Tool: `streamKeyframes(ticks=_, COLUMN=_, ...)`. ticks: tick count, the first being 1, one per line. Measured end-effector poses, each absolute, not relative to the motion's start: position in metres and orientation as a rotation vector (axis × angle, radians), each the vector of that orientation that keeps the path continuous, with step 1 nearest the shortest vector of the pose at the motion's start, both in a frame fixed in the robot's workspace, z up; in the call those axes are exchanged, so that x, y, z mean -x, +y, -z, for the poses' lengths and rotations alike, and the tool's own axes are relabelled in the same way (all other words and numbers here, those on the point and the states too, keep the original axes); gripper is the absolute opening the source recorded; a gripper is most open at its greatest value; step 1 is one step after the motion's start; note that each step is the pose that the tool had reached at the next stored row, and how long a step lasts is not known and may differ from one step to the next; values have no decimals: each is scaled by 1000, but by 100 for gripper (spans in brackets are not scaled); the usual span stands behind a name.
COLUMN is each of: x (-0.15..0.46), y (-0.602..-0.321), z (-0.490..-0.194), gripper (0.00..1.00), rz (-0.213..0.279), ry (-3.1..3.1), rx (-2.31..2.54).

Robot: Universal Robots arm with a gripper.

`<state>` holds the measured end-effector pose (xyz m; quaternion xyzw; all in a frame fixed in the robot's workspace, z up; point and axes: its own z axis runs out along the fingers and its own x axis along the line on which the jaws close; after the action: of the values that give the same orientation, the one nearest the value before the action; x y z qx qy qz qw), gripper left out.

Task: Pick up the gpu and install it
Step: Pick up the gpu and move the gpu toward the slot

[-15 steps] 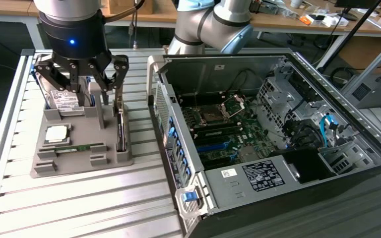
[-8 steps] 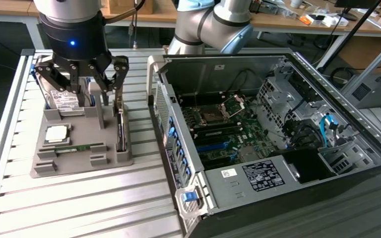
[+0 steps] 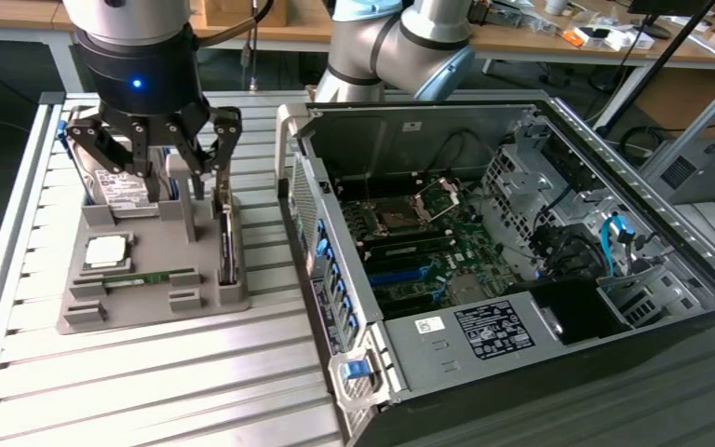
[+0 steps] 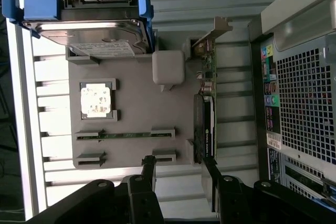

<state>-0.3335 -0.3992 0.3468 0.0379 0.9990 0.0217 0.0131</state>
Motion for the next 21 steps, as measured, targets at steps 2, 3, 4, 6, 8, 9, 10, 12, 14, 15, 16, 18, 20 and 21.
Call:
streamKeyframes(ticks=2, x=333, y=-399, z=-346, gripper=48, rz=-68, ry=3112, rx=-118)
streamKeyframes(ticks=3, x=333, y=-399, z=-346, gripper=48, rz=-68, ry=3112, rx=-118)
streamKeyframes(ticks=4, x=333, y=-399, z=-346, gripper=48, rz=-68, ry=3112, rx=-118)
streamKeyframes(ticks=6, x=333, y=-399, z=-346, gripper=48, rz=-68, ry=3113, rx=-118)
streamKeyframes(ticks=8, x=333, y=-399, z=-345, gripper=48, rz=-67, ry=3113, rx=-118)
streamKeyframes(ticks=9, x=333, y=-399, z=-345, gripper=48, rz=-67, ry=3113, rx=-118)
streamKeyframes(ticks=10, x=333, y=-399, z=-345, gripper=48, rz=-68, ry=3113, rx=-118)
streamKeyframes(ticks=12, x=333, y=-399, z=-344, gripper=48, rz=-68, ry=3112, rx=-118)
streamKeyframes(ticks=14, x=333, y=-399, z=-344, gripper=48, rz=-68, ry=3112, rx=-118)
streamKeyframes(ticks=15, x=333, y=-399, z=-344, gripper=48, rz=-67, ry=3112, rx=-118)
streamKeyframes(ticks=16, x=333, y=-399, z=-343, gripper=48, rz=-67, ry=3112, rx=-118)
streamKeyframes(ticks=18, x=333, y=-399, z=-343, gripper=48, rz=-68, ry=3112, rx=-118)
streamKeyframes(ticks=20, x=333, y=-399, z=-343, gripper=48, rz=-68, ry=3113, rx=-118)
streamKeyframes(ticks=21, x=333, y=-399, z=-342, gripper=48, rz=-68, ry=3113, rx=-118)
